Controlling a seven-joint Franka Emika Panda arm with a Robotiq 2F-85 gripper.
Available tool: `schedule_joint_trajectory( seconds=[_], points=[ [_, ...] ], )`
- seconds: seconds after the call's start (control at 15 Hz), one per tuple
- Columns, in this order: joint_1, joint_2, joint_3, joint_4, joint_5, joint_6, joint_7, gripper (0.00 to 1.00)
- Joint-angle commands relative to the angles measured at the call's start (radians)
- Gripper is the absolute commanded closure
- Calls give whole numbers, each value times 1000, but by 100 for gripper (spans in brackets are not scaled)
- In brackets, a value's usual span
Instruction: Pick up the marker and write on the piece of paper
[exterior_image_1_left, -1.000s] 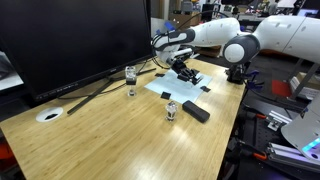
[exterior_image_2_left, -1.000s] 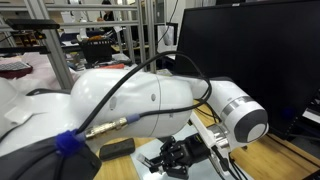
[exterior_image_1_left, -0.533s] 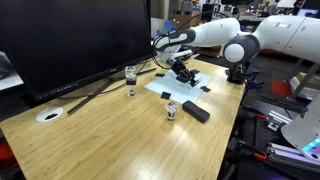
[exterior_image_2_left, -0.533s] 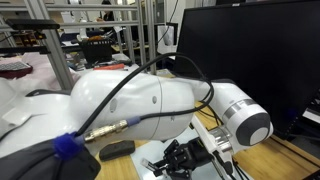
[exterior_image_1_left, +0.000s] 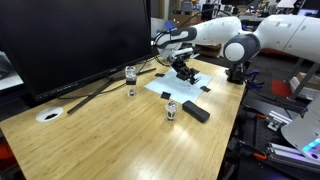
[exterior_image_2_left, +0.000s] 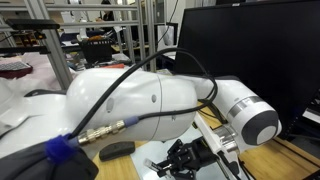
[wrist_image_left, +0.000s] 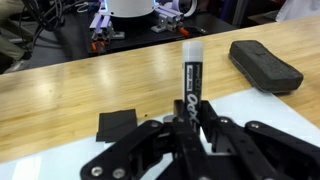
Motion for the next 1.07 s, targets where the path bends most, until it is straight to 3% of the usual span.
schedule_joint_trajectory(
  seconds=[0.0,1.0],
  points=[
    [-3,0,-1,8,-11,13,-25,95],
    [2,0,-7,20,-66,0,-155,95]
  ],
)
